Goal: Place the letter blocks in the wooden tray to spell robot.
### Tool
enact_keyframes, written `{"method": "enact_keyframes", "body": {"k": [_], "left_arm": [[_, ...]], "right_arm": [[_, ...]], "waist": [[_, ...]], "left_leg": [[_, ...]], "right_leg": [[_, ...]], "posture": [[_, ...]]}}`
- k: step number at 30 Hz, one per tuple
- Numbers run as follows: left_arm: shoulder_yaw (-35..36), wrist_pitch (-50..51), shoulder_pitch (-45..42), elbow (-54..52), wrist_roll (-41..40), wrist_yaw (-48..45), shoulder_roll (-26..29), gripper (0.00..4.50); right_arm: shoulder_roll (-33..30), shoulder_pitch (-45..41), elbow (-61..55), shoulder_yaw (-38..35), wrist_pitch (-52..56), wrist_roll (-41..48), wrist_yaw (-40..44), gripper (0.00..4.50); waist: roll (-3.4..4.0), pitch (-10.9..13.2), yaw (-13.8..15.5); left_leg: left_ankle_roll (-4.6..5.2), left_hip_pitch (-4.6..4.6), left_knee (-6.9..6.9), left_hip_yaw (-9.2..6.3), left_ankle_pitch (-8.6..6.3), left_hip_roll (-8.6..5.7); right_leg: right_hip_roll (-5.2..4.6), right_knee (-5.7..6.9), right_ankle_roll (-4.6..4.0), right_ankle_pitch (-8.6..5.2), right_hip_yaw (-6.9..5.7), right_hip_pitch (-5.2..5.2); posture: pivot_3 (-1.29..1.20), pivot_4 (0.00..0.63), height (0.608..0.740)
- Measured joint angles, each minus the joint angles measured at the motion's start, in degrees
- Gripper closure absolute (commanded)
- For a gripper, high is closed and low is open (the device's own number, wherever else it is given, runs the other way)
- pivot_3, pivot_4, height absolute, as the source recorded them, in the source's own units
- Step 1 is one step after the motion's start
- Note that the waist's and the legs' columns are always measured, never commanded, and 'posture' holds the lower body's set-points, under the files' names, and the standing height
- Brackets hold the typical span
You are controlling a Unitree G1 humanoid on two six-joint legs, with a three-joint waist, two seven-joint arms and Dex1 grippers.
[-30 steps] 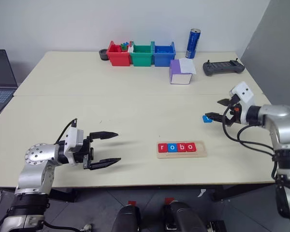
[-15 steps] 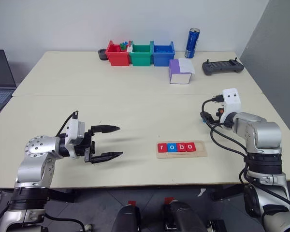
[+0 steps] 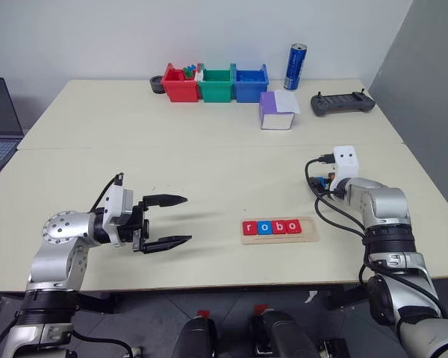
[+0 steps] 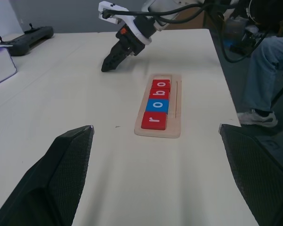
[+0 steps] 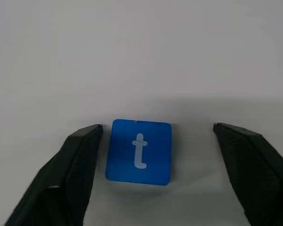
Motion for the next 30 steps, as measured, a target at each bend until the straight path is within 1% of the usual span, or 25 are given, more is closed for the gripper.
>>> {"method": "enact_keyframes", "body": {"k": [2, 4, 5, 8, 11, 13, 16, 20, 22, 23, 24, 25, 28, 29, 30], "left_arm": [[0.00, -0.57, -0.07, 0.56, 0.03, -0.63, -0.11, 0.00], [-0.06, -0.73, -0.37, 1.60, 0.08, -0.95, -0.26, 0.00], [-0.12, -0.86, -0.62, 2.01, 0.10, -1.06, -0.35, 0.00], [-0.31, -1.54, -1.36, 3.00, 0.13, -1.96, -0.47, 0.00], [-0.51, -1.70, -2.25, 4.58, 0.17, -2.77, -0.70, 0.00], [-0.92, -2.04, -2.76, 5.38, 0.20, -3.46, -0.89, 0.00], [-1.29, -2.95, -3.63, 6.96, 0.39, -4.01, -1.32, 0.00], [-2.66, -3.12, -5.22, 7.48, 0.61, -4.65, -2.32, 0.00], [-3.49, -3.08, -6.05, 7.50, 0.77, -4.57, -2.89, 0.00], [-3.59, -3.05, -6.31, 7.49, 0.87, -4.51, -3.13, 0.00], [-3.67, -2.94, -6.35, 7.48, 0.94, -4.44, -3.16, 0.00], [-3.68, -2.88, -6.35, 7.47, 0.96, -4.40, -3.16, 0.00], [-3.68, -2.45, -6.34, 6.48, 0.96, -3.78, -3.16, 0.00], [-3.68, -2.33, -6.34, 6.21, 0.96, -3.50, -3.16, 0.00], [-3.69, -1.97, -6.34, 6.05, 0.96, -3.29, -3.16, 0.00]], "right_arm": [[0.04, 0.97, -2.69, -0.01, 1.72, 0.31, -0.61, 2.23], [-0.05, 2.21, -6.19, -0.08, 4.61, 0.49, -0.85, 2.97], [-0.24, 3.09, -8.61, -0.16, 6.58, 0.51, -1.09, 3.05], [-2.25, 6.27, -19.47, -0.62, 14.57, 0.73, -1.70, 3.05], [-4.93, 9.49, -31.86, -2.77, 23.25, 1.43, -1.78, 3.05], [-5.22, 13.03, -39.09, -5.04, 28.51, 1.79, -1.80, 3.05], [-5.04, 19.80, -45.40, -6.86, 31.58, 2.58, -1.61, 3.05], [-5.09, 24.54, -46.78, -6.95, 31.11, 3.32, -0.22, 3.05], [-5.09, 24.76, -46.67, -6.99, 30.18, 3.83, 0.12, 2.30], [-5.09, 24.76, -46.61, -7.12, 29.56, 3.89, 0.30, 2.00], [-5.17, 24.77, -46.30, -7.24, 28.79, 3.93, 0.54, 1.59], [-5.26, 24.79, -46.03, -7.26, 28.53, 3.97, 0.58, 1.35], [-7.84, 25.10, -44.48, -6.78, 26.98, 4.95, 2.12, 0.30], [-9.34, 25.09, -44.07, -6.68, 26.30, 5.20, 3.22, 0.03], [-12.35, 25.02, -43.10, -6.63, 24.84, 6.20, 5.58, 0.03]], "waist": [[0.00, 0.00, 0.04], [0.00, 0.00, 0.08], [0.01, 0.00, 0.12], [0.03, 0.02, 0.17], [0.03, 0.02, 0.26], [-0.02, -0.01, 0.36], [-0.01, -0.01, 0.35], [-0.01, 0.00, 0.04], [-0.01, 0.00, 0.02], [-0.01, 0.00, 0.03], [-0.01, 0.00, 0.03], [-0.01, 0.00, 0.03], [-0.01, 0.00, 0.16], [-0.01, 0.00, 0.17], [-0.01, 0.01, 0.19]], "left_leg": [[0.00, -0.01, -0.02, -0.01, 0.00, 0.00], [0.00, -0.03, -0.03, -0.01, 0.00, 0.00], [0.00, -0.04, -0.04, -0.02, 0.00, 0.00], [0.00, -0.11, -0.05, -0.02, 0.00, 0.00], [0.00, -0.12, -0.07, -0.03, -0.01, 0.00], [0.00, -0.11, -0.10, -0.06, -0.01, 0.00], [0.00, -0.10, -0.11, -0.05, -0.01, 0.00], [0.01, -0.08, -0.11, -0.04, -0.01, 0.00], [0.01, -0.08, -0.11, -0.05, -0.01, 0.00], [0.01, -0.08, -0.11, -0.05, -0.01, 0.00], [0.01, -0.09, -0.13, -0.06, -0.01, 0.00], [0.01, -0.09, -0.15, -0.06, -0.01, 0.00], [0.01, -0.14, -0.18, -0.05, -0.01, -0.02], [0.01, -0.15, -0.18, -0.05, -0.01, -0.03], [0.02, -0.17, -0.18, -0.05, -0.02, -0.06]], "right_leg": [[0.00, 0.00, 0.00, 0.00, -0.01, 0.00], [0.00, -0.01, 0.00, 0.00, -0.02, -0.02], [0.00, -0.02, 0.00, 0.00, -0.02, -0.03], [-0.01, -0.05, 0.01, 0.00, -0.01, -0.09], [-0.01, -0.09, 0.02, -0.01, -0.04, -0.10], [-0.01, -0.12, 0.03, -0.02, -0.07, -0.08], [-0.01, -0.14, 0.03, -0.02, -0.07, -0.09], [0.00, -0.14, 0.04, -0.02, -0.06, -0.09], [0.02, -0.14, 0.04, -0.02, -0.07, -0.09], [0.02, -0.14, 0.04, -0.02, -0.08, -0.09], [0.03, -0.16, 0.04, -0.02, -0.07, -0.09], [0.03, -0.18, 0.04, -0.02, -0.07, -0.09], [0.03, -0.28, 0.04, -0.02, -0.06, -0.09], [0.02, -0.31, 0.04, -0.02, -0.06, -0.09], [0.01, -0.34, 0.06, -0.01, -0.05, -0.09]], "posture": [[0.00, 0.150, 0.740], [0.00, 0.150, 0.740], [0.00, 0.150, 0.740], [0.00, 0.150, 0.740], [0.00, 0.150, 0.740], [0.00, 0.150, 0.740], [0.00, 0.150, 0.740], [0.00, 0.150, 0.740], [0.00, 0.150, 0.740], [0.00, 0.150, 0.740], [0.00, 0.150, 0.740], [0.00, 0.150, 0.740], [0.00, 0.150, 0.740], [0.00, 0.150, 0.740], [0.00, 0.150, 0.740]]}}
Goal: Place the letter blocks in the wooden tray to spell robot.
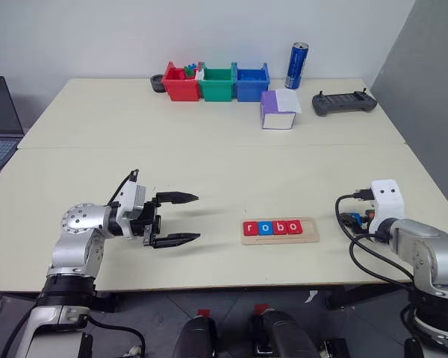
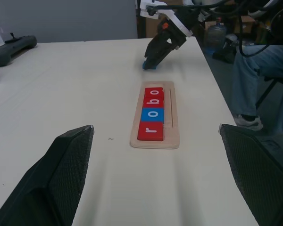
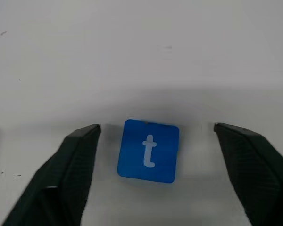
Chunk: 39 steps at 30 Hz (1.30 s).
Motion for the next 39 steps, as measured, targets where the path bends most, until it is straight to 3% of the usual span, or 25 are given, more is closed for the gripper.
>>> {"method": "enact_keyframes", "body": {"k": [4, 6, 9, 12, 18, 29, 33, 39], "left_arm": [[0.00, 0.47, 0.00, -0.17, 0.00, 0.14, -0.01, 0.00], [-0.09, 0.50, -0.01, -0.25, 0.00, 0.10, -0.09, 0.00], [-0.08, 0.48, 0.05, -0.34, 0.00, 0.10, -0.09, 0.00], [-0.09, 0.48, 0.80, -1.53, 0.01, 0.20, -0.03, 0.00], [0.00, 0.59, 2.65, -4.11, 0.06, 1.26, 0.28, 0.00], [0.00, 1.53, 5.86, -7.35, -0.02, 2.83, 0.77, 0.00], [0.05, 1.64, 6.07, -7.40, -0.08, 2.81, 1.35, 0.00], [0.05, 1.65, 5.97, -7.40, -0.10, 2.65, 1.40, 0.00]], "right_arm": [[-15.59, -0.10, 4.25, 0.25, -9.09, 4.45, 14.39, 0.03], [-24.11, 2.18, 6.37, 1.78, -19.85, 5.76, 26.50, 0.03], [-30.19, 5.85, 14.21, 6.00, -38.00, 5.65, 42.37, 0.03], [-31.23, 3.59, 28.88, 12.52, -55.59, 3.10, 55.47, 0.03], [-27.20, -14.02, 54.21, 21.31, -78.86, -6.95, 60.28, 0.03], [-21.50, -22.93, 75.04, 25.77, -93.50, -12.08, 66.10, 0.03], [-20.44, -24.66, 77.77, 25.84, -93.91, -12.90, 66.31, 0.92], [-19.86, -24.90, 77.90, 25.67, -93.98, -13.00, 66.56, 3.01]], "waist": [[0.00, 0.02, 0.08], [-0.02, 0.02, 0.11], [-0.14, -0.05, 0.10], [-0.13, -0.03, -0.12], [-0.09, 0.01, -0.29], [-0.05, 0.02, 0.28], [-0.04, 0.02, 0.27], [-0.04, 0.01, 0.18]], "left_leg": [[0.06, -0.01, -0.02, -0.04, -0.03, -0.03], [0.06, 0.07, -0.23, -0.15, -0.04, 0.02], [0.06, 0.17, -0.48, -0.18, -0.03, 0.06], [0.06, 0.15, -0.47, -0.02, -0.03, 0.03], [0.01, 0.27, -0.44, 0.03, 0.00, 0.05], [-0.24, 0.25, -0.38, 0.07, 0.14, -0.02], [-0.23, 0.32, -0.35, 0.06, 0.14, 0.00], [-0.25, 0.33, -0.28, 0.06, 0.15, 0.01]], "right_leg": [[0.00, -0.12, 0.02, 0.01, -0.03, 0.02], [0.07, -0.42, 0.02, 0.01, -0.15, 0.17], [0.15, -0.72, 0.05, 0.02, -0.20, 0.32], [0.13, -0.75, 0.05, 0.03, -0.05, 0.29], [0.13, -0.58, 0.07, 0.05, -0.01, 0.28], [0.02, -0.56, 0.05, 0.05, 0.03, 0.33], [0.02, -0.49, 0.04, 0.05, 0.02, 0.37], [0.03, -0.42, 0.04, 0.06, 0.02, 0.39]], "posture": [[0.00, 0.150, 0.740], [0.00, 0.150, 0.740], [0.00, 0.150, 0.740], [0.00, 0.150, 0.740], [0.00, 0.150, 0.740], [0.00, 0.150, 0.740], [0.00, 0.150, 0.740], [0.00, 0.150, 0.740]]}}
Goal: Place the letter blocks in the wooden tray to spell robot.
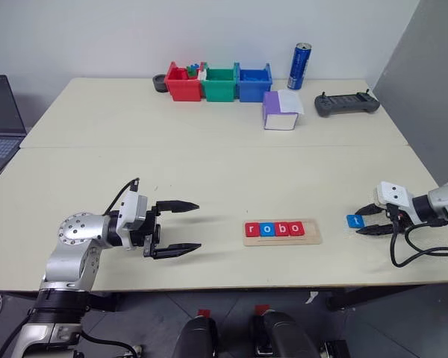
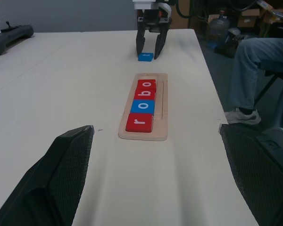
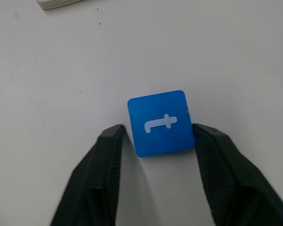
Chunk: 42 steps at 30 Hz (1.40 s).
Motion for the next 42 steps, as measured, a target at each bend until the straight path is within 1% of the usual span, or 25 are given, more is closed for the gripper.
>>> {"method": "enact_keyframes", "body": {"k": [3, 6, 9, 10, 13, 15, 17, 22, 32, 42], "left_arm": [[0.00, -0.05, 0.00, 0.03, 0.00, -0.19, 0.04, 0.00], [0.01, -0.14, 0.00, 0.23, 0.00, -0.26, 0.12, 0.00], [0.17, -0.30, -0.17, 0.46, -0.03, -0.31, 0.30, 0.00], [0.42, -0.44, -0.10, 0.57, -0.05, -0.34, 0.33, 0.00], [0.48, -1.13, 0.24, 0.93, -0.04, -0.43, 0.36, 0.00], [0.43, -1.35, 0.38, 1.05, -0.02, -0.54, 0.35, 0.00], [0.42, -1.48, 0.37, 1.20, -0.01, -0.67, 0.34, 0.00], [0.30, -2.17, -0.72, 2.48, 0.10, -0.86, 0.17, 0.00], [0.29, -2.46, 0.57, 1.71, 0.11, 0.11, -0.17, 0.00], [0.26, -2.22, 0.53, 0.77, 0.10, 1.09, -0.17, 0.00]], "right_arm": [[0.00, 0.01, -0.67, -0.01, 0.65, 0.03, 0.15, 3.04], [-0.21, 0.55, -4.14, -0.01, 4.56, 0.37, 0.63, 3.04], [-2.77, 5.13, -17.45, -1.51, 12.17, 3.46, 1.39, 3.04], [-4.40, 8.10, -25.44, -2.42, 15.75, 5.63, 1.64, 3.04], [-6.11, 12.77, -41.49, -3.51, 23.09, 10.06, 1.94, 3.04], [-5.32, 13.48, -48.58, -3.10, 26.77, 11.78, 1.53, 3.04], [-3.81, 13.06, -51.92, -2.27, 29.06, 11.75, 0.79, 3.04], [0.66, 11.50, -52.80, 2.17, 31.51, 9.48, -1.91, 3.04], [1.08, 10.30, -52.11, 5.73, 32.61, 5.43, -3.89, 3.04], [1.73, 4.89, -43.54, 7.18, 28.17, 2.10, -3.56, 3.04]], "waist": [[0.00, 0.00, -0.03], [0.01, 0.00, -0.05], [0.08, 0.02, 0.15], [0.08, 0.01, 0.26], [0.09, 0.01, 0.31], [0.09, 0.01, 0.15], [0.09, 0.00, 0.15], [0.09, 0.01, 0.42], [0.08, 0.01, 0.62], [0.08, 0.01, 0.63]], "left_leg": [[0.00, 0.00, 0.01, 0.00, 0.00, 0.00], [-0.01, -0.01, 0.01, 0.00, 0.00, 0.01], [-0.01, -0.06, 0.02, -0.02, 0.00, 0.01], [-0.01, -0.06, 0.02, -0.04, 0.00, 0.01], [0.18, -0.02, 0.02, -0.05, -0.12, 0.04], [0.20, -0.02, 0.05, -0.04, -0.13, 0.04], [0.21, -0.02, 0.19, -0.06, -0.13, 0.04], [0.23, -0.10, 0.51, -0.08, -0.15, 0.04], [0.23, -0.12, 0.55, -0.07, -0.15, 0.04], [0.23, -0.12, 0.57, -0.06, -0.15, 0.04]], "right_leg": [[0.00, 0.03, 0.00, 0.00, 0.00, -0.01], [0.00, 0.06, 0.00, 0.00, 0.01, -0.03], [0.00, 0.11, 0.00, 0.00, -0.01, -0.09], [0.00, 0.12, 0.00, 0.00, -0.03, -0.09], [0.00, 0.15, 0.00, 0.00, -0.05, -0.08], [0.00, 0.16, 0.01, 0.00, -0.05, -0.09], [0.00, 0.29, 0.01, -0.01, -0.06, -0.08], [-0.01, 0.51, 0.00, -0.01, -0.05, -0.12], [-0.02, 0.59, 0.00, -0.01, -0.04, -0.16], [-0.01, 0.61, -0.01, -0.02, -0.04, -0.17]], "posture": [[0.00, 0.150, 0.740], [0.00, 0.150, 0.740], [0.00, 0.150, 0.740], [0.00, 0.150, 0.740], [0.00, 0.150, 0.740], [0.00, 0.150, 0.740], [0.00, 0.150, 0.740], [0.00, 0.150, 0.740], [0.00, 0.150, 0.740], [0.00, 0.150, 0.740]]}}
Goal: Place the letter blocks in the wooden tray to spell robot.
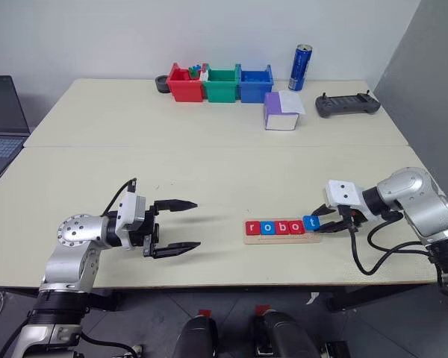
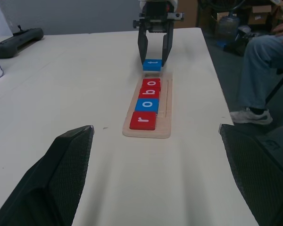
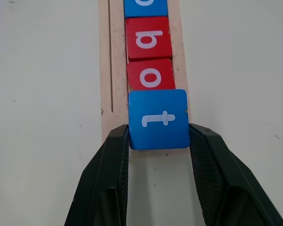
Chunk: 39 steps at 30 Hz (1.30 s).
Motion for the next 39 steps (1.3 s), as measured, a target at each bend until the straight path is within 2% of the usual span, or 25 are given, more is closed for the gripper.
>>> {"method": "enact_keyframes", "body": {"k": [10, 34, 39], "left_arm": [[-0.01, -0.10, 0.25, 0.00, -0.01, -0.03, 0.00, 0.00], [0.02, -1.71, 1.90, 0.75, -0.01, -0.45, 0.03, 0.00], [0.02, -2.37, 1.82, 1.94, 0.00, -1.23, 0.03, 0.00]], "right_arm": [[1.43, -0.69, 4.51, 1.98, -3.08, -2.54, 1.03, 3.04], [3.38, -1.57, 2.92, 2.89, -1.38, -4.00, 1.48, 3.04], [4.21, -2.58, 3.34, 2.90, -0.93, -4.20, 0.39, 1.31]], "waist": [[0.00, 0.00, -0.01], [0.00, 0.00, -0.04], [0.00, 0.00, -0.10]], "left_leg": [[0.00, 0.00, 0.01, 0.01, 0.00, 0.00], [0.00, 0.01, 0.01, 0.00, 0.00, 0.00], [0.00, 0.01, 0.01, 0.00, 0.00, 0.01]], "right_leg": [[0.00, 0.03, 0.00, 0.00, 0.01, 0.00], [0.00, 0.06, 0.00, 0.00, 0.00, -0.01], [0.00, 0.07, -0.01, 0.00, 0.00, -0.03]], "posture": [[0.00, 0.150, 0.740], [0.00, 0.150, 0.740], [0.00, 0.150, 0.740]]}}
